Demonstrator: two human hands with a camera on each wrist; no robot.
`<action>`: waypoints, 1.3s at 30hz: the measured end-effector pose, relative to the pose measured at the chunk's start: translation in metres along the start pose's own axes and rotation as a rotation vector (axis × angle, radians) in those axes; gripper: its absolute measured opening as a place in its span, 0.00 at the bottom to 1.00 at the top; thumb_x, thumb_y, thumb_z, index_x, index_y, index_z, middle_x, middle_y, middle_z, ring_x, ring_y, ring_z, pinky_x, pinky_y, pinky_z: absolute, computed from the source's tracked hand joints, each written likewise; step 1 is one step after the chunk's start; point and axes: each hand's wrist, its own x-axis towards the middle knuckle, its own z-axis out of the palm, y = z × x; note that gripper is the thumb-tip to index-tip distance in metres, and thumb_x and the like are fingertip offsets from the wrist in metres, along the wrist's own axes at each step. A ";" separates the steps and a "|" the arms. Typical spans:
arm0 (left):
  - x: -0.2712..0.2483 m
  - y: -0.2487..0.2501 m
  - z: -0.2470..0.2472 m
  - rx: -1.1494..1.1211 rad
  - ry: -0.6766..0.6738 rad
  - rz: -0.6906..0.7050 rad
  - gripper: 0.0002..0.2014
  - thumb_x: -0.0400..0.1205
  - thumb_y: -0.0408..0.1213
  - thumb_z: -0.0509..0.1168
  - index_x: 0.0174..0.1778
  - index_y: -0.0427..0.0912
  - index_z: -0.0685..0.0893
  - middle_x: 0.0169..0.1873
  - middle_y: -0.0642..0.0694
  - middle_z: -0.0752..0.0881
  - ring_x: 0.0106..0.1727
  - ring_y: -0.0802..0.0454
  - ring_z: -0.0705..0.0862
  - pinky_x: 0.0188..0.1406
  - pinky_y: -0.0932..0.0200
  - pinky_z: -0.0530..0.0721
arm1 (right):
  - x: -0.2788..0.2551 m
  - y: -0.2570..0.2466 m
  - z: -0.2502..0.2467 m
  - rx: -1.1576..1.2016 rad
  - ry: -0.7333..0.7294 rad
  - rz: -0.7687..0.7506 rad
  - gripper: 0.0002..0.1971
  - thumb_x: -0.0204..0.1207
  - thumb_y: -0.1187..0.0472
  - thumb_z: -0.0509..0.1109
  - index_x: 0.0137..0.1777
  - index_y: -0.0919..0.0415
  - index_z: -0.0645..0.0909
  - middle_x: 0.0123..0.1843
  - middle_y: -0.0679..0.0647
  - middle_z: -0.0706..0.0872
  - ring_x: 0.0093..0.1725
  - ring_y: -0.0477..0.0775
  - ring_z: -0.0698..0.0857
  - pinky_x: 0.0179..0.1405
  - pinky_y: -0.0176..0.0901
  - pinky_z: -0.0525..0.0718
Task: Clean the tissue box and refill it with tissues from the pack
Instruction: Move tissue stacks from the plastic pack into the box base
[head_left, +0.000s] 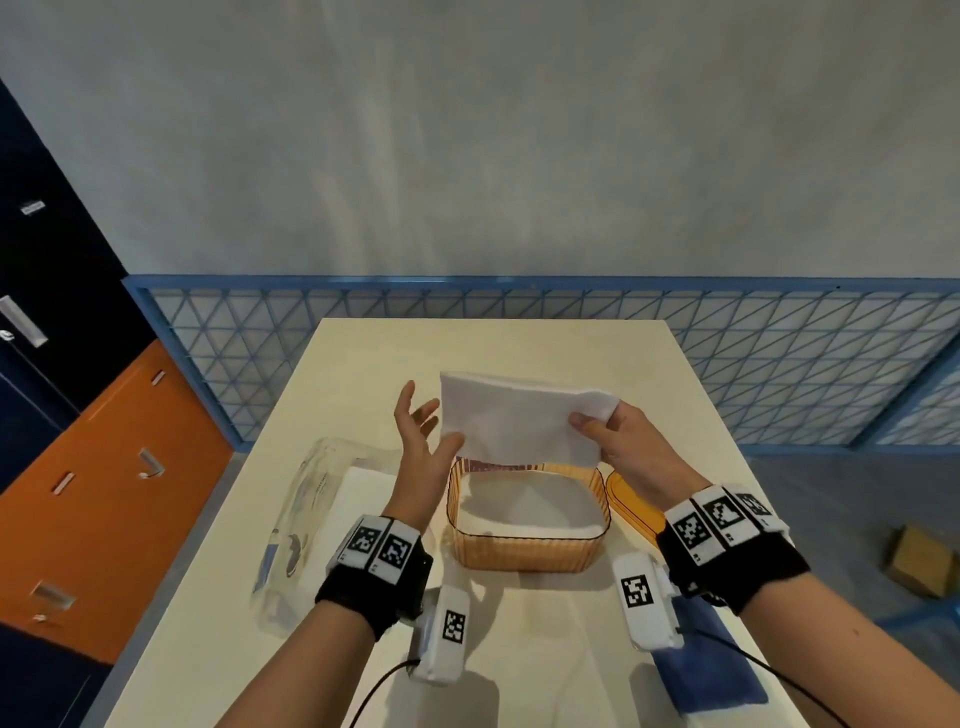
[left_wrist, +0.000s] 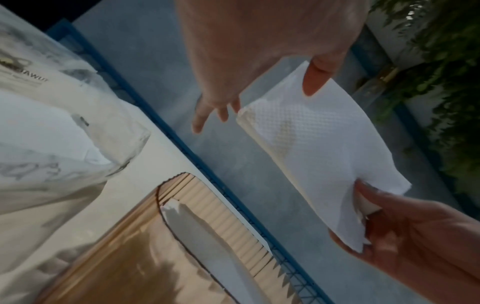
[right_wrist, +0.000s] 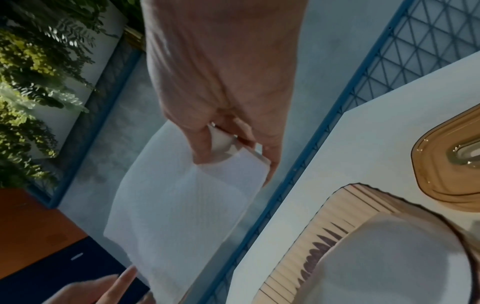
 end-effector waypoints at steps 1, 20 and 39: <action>0.003 -0.001 0.000 -0.017 -0.009 -0.022 0.38 0.78 0.34 0.63 0.79 0.55 0.50 0.68 0.44 0.72 0.73 0.48 0.70 0.64 0.57 0.71 | 0.000 0.002 0.001 -0.032 0.000 -0.011 0.11 0.81 0.61 0.64 0.62 0.57 0.78 0.59 0.57 0.85 0.58 0.59 0.83 0.57 0.51 0.82; 0.002 -0.030 0.007 0.064 -0.025 -0.055 0.15 0.81 0.24 0.60 0.60 0.43 0.77 0.51 0.47 0.82 0.48 0.59 0.81 0.34 0.80 0.80 | -0.001 0.045 0.003 -0.097 0.068 0.034 0.06 0.81 0.63 0.65 0.53 0.52 0.81 0.54 0.56 0.88 0.57 0.60 0.85 0.59 0.57 0.83; -0.004 -0.057 0.019 0.181 -0.084 -0.084 0.14 0.79 0.16 0.50 0.45 0.41 0.71 0.40 0.50 0.77 0.44 0.53 0.76 0.34 0.78 0.75 | -0.004 0.073 0.004 -0.091 0.023 0.088 0.33 0.76 0.74 0.67 0.73 0.47 0.59 0.56 0.51 0.77 0.55 0.48 0.80 0.50 0.35 0.82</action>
